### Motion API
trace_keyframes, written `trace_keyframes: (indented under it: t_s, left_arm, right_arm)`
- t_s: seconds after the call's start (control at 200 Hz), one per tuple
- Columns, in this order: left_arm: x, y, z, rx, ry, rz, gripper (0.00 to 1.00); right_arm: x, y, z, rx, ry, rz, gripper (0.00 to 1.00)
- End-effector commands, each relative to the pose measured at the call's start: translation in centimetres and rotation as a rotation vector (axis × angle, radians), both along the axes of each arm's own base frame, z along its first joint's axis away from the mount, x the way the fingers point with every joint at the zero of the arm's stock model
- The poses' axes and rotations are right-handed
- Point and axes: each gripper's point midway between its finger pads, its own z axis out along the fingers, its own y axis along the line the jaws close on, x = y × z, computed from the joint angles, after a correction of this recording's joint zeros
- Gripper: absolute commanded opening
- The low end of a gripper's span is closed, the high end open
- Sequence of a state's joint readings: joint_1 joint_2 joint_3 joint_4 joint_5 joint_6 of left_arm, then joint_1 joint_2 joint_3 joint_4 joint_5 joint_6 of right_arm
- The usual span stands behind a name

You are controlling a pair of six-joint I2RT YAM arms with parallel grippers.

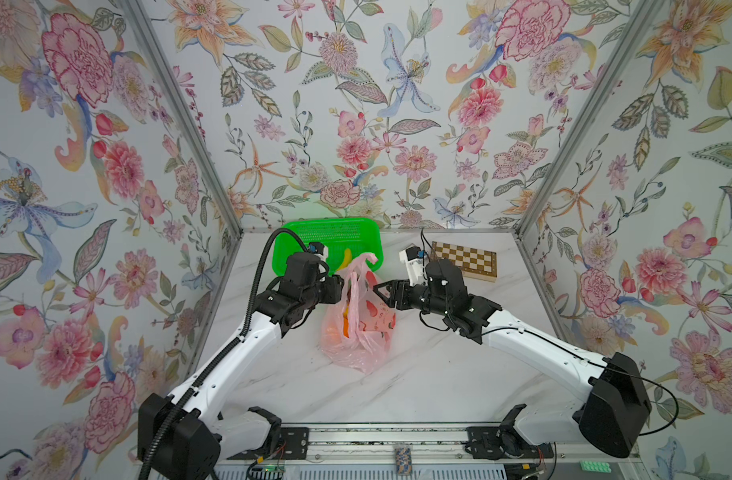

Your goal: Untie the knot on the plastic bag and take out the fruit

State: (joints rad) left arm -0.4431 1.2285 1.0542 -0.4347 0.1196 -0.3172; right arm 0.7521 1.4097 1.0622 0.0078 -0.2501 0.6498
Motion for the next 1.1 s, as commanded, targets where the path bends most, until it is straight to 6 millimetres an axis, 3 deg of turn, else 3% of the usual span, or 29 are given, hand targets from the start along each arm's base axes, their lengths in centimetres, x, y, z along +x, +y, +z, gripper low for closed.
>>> trace_keyframes:
  t_s: [0.0,0.11,0.28,0.42,0.555,0.671,0.781,0.896,1.096]
  left_arm:
    - [-1.2,0.2,-2.5,0.019,0.084,-0.025,0.65]
    - [-1.6,-1.4,-3.1,-0.046,0.113,-0.094,0.71]
    - [-1.4,-1.4,-5.1,-0.017,0.161,-0.097,0.70]
    - [-1.5,-2.1,-5.7,-0.049,0.180,-0.128,0.41]
    - [-1.4,-2.9,-4.9,-0.097,0.160,-0.151,0.17]
    - [-1.4,-2.4,-4.5,-0.097,0.144,-0.132,0.06]
    - [-1.3,-1.9,-4.2,-0.092,0.130,-0.119,0.02]
    - [-1.1,-1.4,-3.8,-0.086,0.117,-0.106,0.01]
    - [-0.9,0.4,-3.4,-0.038,0.095,-0.062,0.02]
  right_arm:
    - [0.8,0.9,-1.0,0.004,0.102,-0.033,0.61]
    - [1.9,1.4,-2.3,-0.042,0.124,-0.069,0.64]
    - [3.0,2.6,-4.4,-0.150,0.130,-0.119,0.72]
    - [3.4,4.1,-5.9,-0.231,0.133,-0.116,0.79]
    - [3.6,5.3,-7.7,-0.353,0.119,-0.113,0.83]
    - [4.0,5.2,-9.4,-0.429,0.101,-0.134,0.82]
    - [4.5,3.9,-11.0,-0.532,0.071,-0.166,0.81]
    - [4.6,2.7,-11.9,-0.610,0.045,-0.169,0.73]
    - [4.9,0.5,-11.8,-0.657,0.021,-0.192,0.19]
